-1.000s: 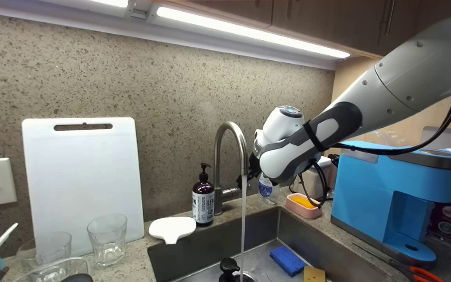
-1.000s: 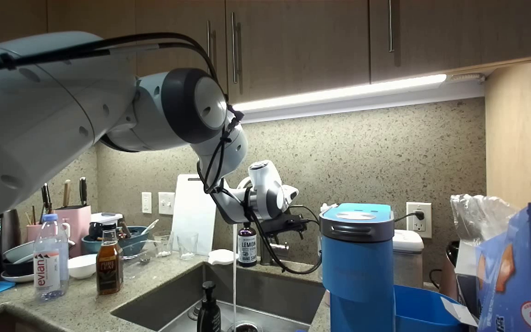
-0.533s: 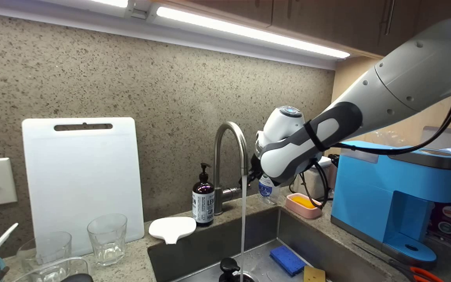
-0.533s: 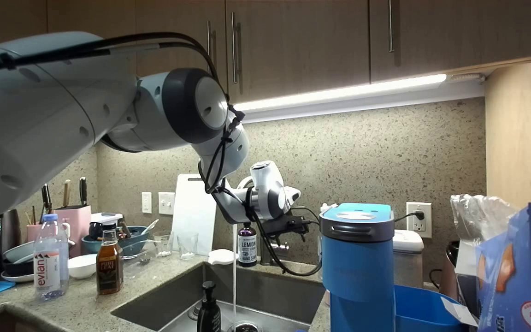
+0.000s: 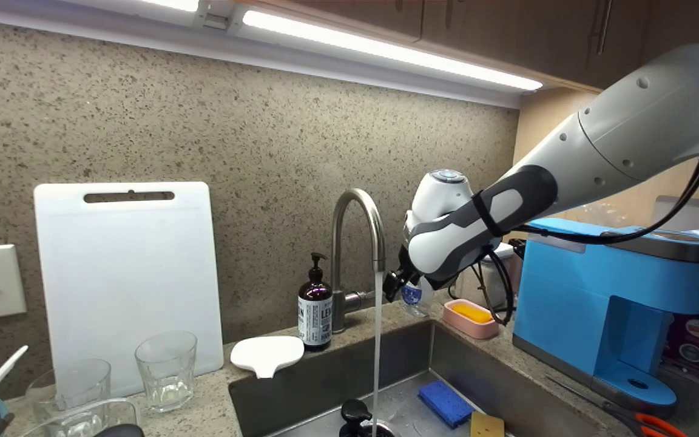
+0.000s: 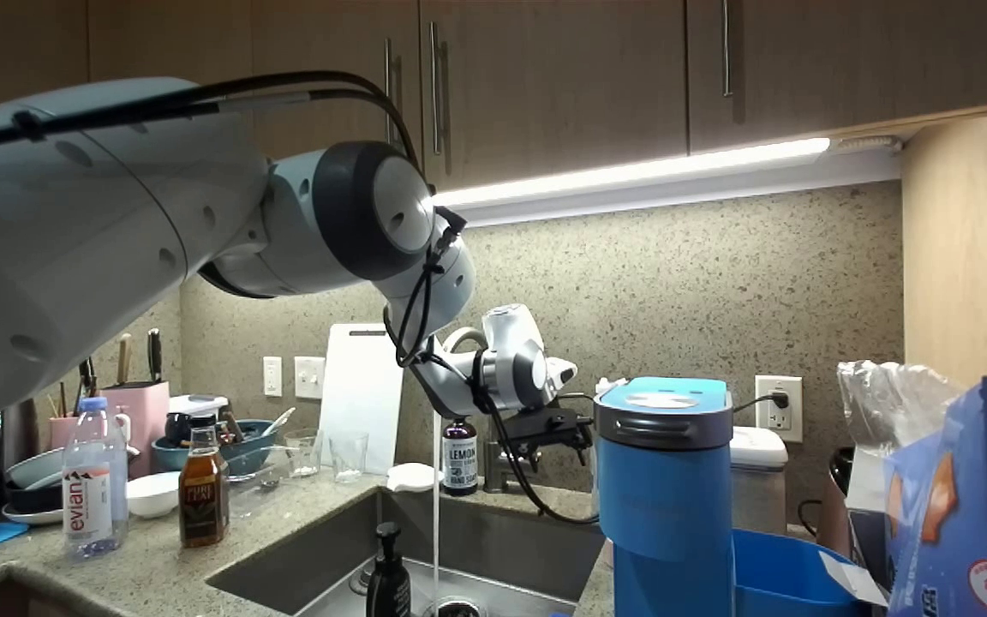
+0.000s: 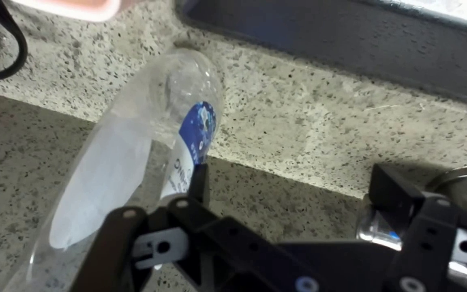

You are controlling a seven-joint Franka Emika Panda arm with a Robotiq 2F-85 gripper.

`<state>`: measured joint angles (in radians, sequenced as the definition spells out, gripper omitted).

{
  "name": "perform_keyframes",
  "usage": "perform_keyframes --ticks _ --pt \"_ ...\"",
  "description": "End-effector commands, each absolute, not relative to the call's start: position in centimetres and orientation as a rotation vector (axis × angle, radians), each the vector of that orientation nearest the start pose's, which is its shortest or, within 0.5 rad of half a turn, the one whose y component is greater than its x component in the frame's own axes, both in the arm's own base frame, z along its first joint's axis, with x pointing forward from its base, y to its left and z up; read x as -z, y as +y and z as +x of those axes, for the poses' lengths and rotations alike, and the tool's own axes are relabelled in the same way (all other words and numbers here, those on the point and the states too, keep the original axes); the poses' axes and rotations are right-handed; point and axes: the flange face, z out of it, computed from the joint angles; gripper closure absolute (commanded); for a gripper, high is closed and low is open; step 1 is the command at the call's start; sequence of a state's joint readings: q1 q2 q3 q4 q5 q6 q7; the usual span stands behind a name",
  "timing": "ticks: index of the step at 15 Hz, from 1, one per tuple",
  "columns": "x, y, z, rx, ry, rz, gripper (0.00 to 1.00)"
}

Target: Open the tab

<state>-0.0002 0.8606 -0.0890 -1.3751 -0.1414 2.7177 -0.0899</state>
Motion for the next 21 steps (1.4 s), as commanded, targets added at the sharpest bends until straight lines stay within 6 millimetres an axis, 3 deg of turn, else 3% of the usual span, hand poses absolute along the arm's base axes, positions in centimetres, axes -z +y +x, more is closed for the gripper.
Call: perform_keyframes --ticks 1,21 --pt "-25.2 -4.6 77.3 0.769 -0.264 -3.228 0.00" --pt "-25.5 -3.5 76.9 0.716 -0.405 -3.061 0.00"
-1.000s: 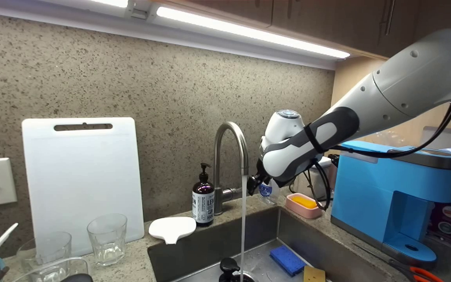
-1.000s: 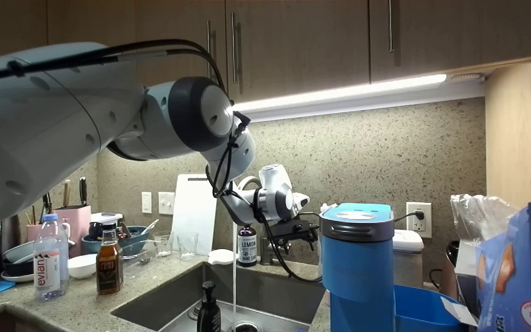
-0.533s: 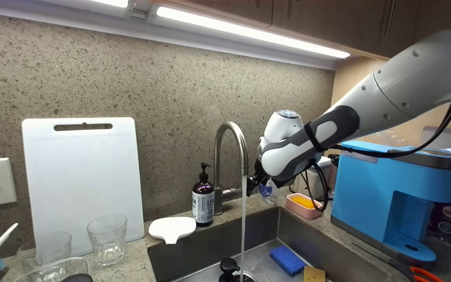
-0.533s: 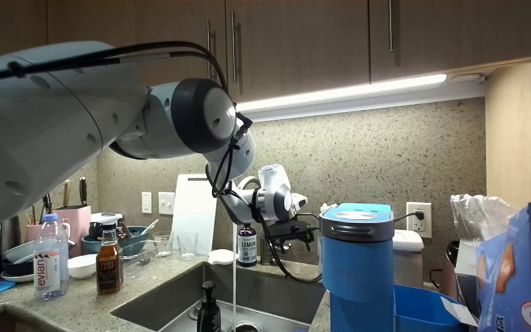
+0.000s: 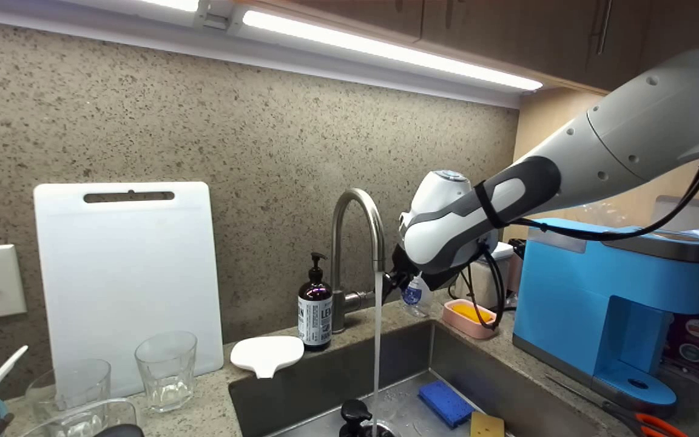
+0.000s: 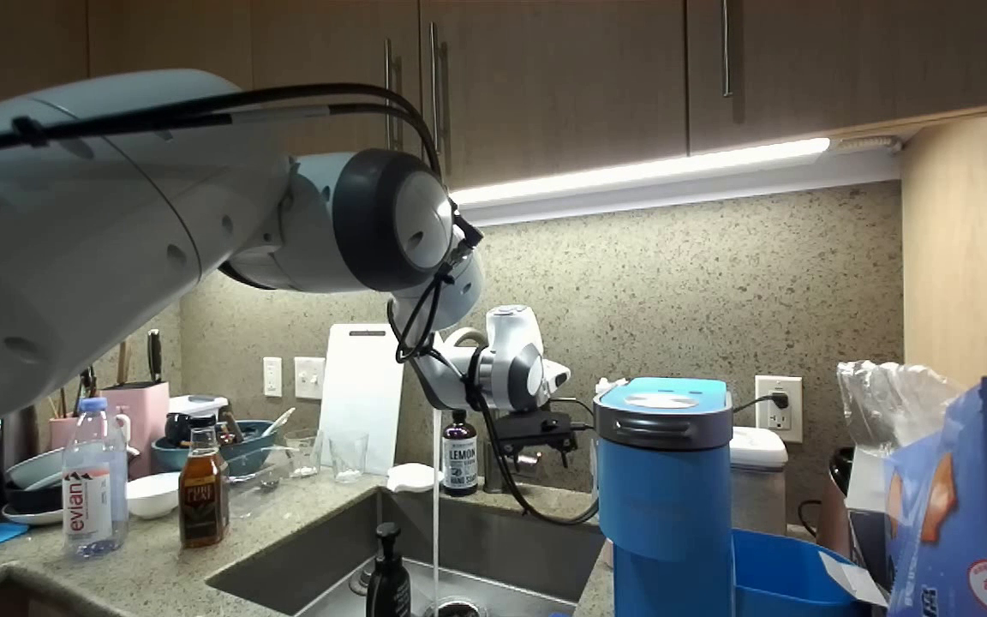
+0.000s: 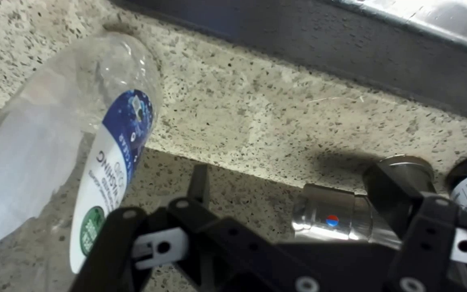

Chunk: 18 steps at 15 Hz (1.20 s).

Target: Open the tab

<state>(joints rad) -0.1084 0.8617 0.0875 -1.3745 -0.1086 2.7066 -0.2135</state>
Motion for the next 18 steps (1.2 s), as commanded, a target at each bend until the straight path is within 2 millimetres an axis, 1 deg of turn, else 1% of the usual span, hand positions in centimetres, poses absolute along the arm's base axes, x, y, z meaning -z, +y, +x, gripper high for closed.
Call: perform_keyframes --ticks 1,3,4,7,11,13,14,16,18 --pt "-25.5 -3.6 76.9 0.716 -0.410 -3.054 0.00" --pt "-25.5 -3.7 76.9 0.717 -0.427 -3.067 0.00" --pt "-25.2 -3.2 77.3 0.743 -0.380 -3.075 0.00" --pt "-24.9 -3.1 77.4 0.745 -0.393 -3.081 0.00" --pt "-23.4 -1.4 77.6 0.715 -0.447 -3.100 0.00" --pt "-22.7 -0.9 77.7 0.708 -0.467 -3.112 0.00" --pt "-23.0 -0.9 77.3 0.706 -0.448 -3.093 0.00" --pt "-22.6 -0.5 77.4 0.703 -0.460 -3.098 0.00" --pt "-22.5 -0.6 77.5 0.706 -0.461 -3.099 0.00"
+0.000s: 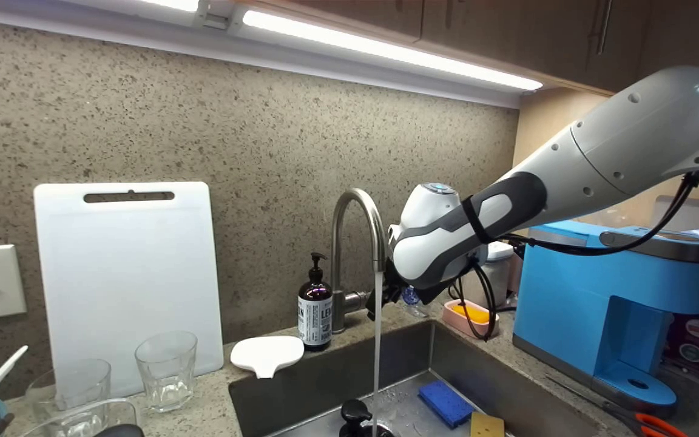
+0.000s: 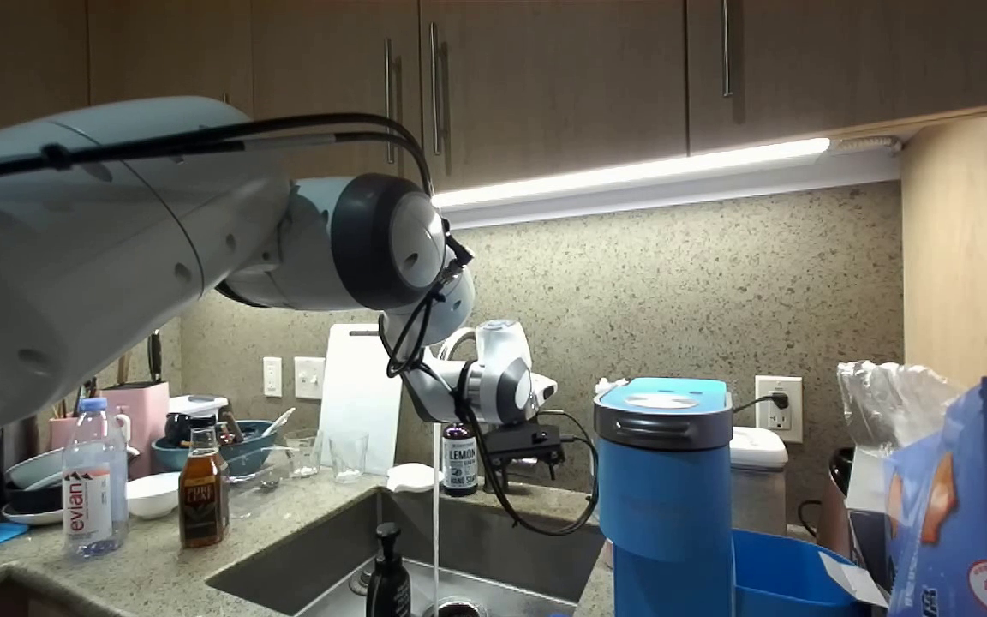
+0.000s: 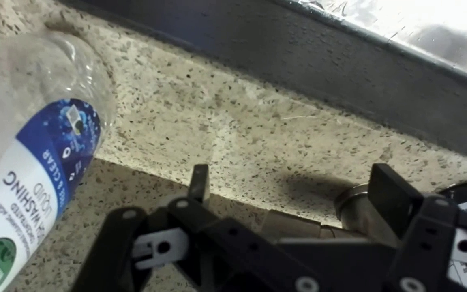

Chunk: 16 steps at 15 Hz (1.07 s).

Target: Open the tab

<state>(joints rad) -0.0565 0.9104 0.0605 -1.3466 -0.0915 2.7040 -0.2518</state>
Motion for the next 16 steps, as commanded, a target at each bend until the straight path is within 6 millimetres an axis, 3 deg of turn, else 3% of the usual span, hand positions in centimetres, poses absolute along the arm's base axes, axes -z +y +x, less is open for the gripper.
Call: perform_keyframes --ticks 1,16 --pt "-22.5 -0.7 77.6 0.707 -0.460 -3.100 0.00" --pt "-22.9 0.5 77.7 0.753 -0.468 -3.071 0.00"
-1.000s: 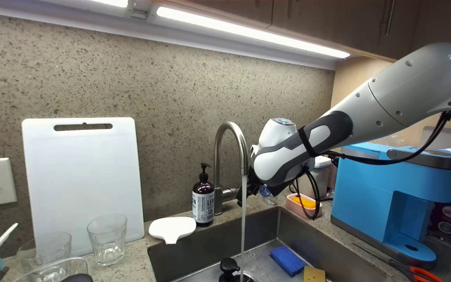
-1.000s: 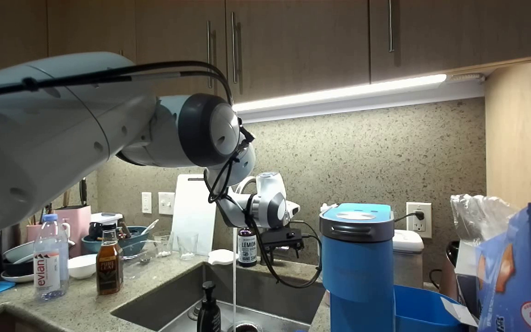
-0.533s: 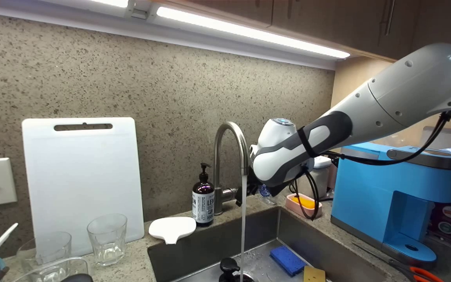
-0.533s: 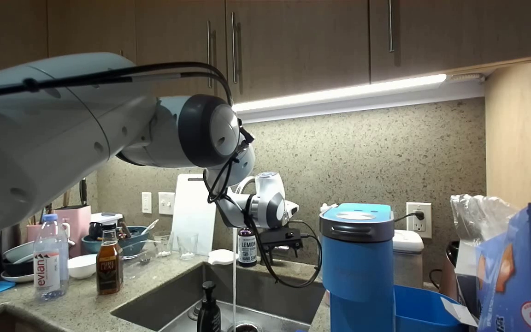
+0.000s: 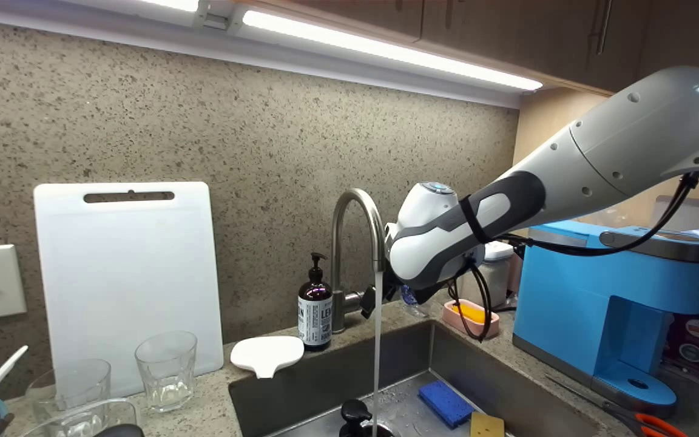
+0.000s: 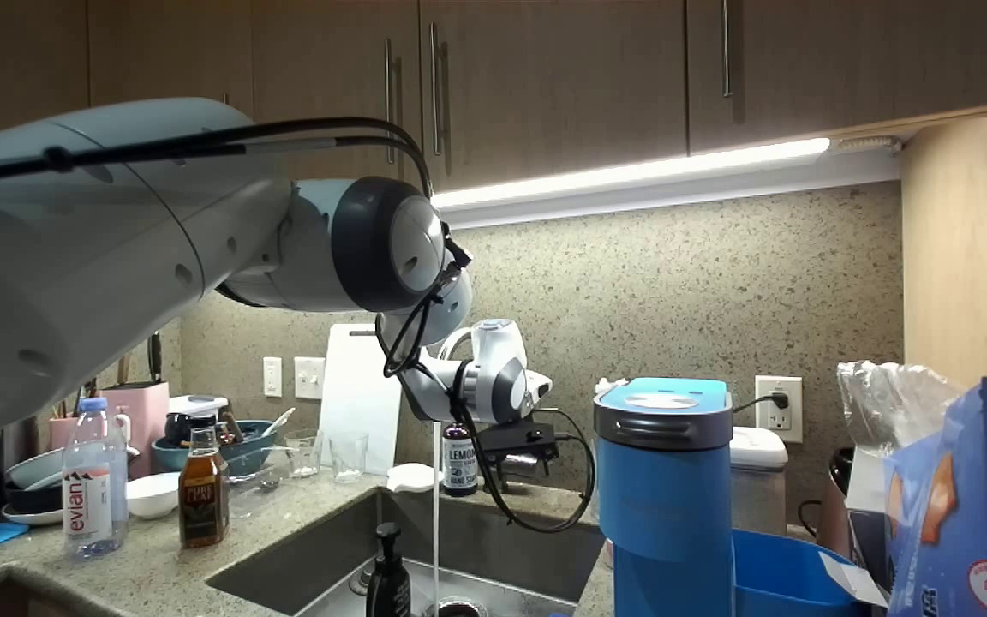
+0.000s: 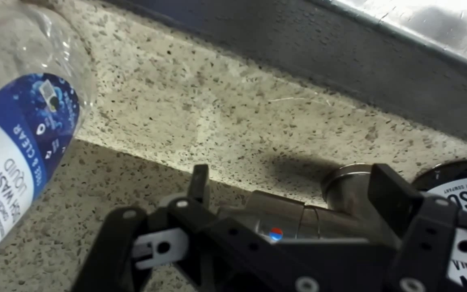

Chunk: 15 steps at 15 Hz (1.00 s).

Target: Open the tab

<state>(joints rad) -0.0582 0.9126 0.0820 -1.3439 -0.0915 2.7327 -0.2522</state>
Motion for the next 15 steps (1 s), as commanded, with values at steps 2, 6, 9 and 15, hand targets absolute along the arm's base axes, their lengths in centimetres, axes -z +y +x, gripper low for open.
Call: perform_keyframes --ticks 2,6,9,15 --pt "-22.9 0.7 77.7 0.749 -0.475 -3.067 0.00" --pt "-22.8 0.9 77.7 0.744 -0.479 -3.069 0.00" --pt "-22.7 0.9 77.6 0.741 -0.481 -3.071 0.00" --pt "-22.2 1.8 77.6 0.813 -0.570 -3.083 0.00"
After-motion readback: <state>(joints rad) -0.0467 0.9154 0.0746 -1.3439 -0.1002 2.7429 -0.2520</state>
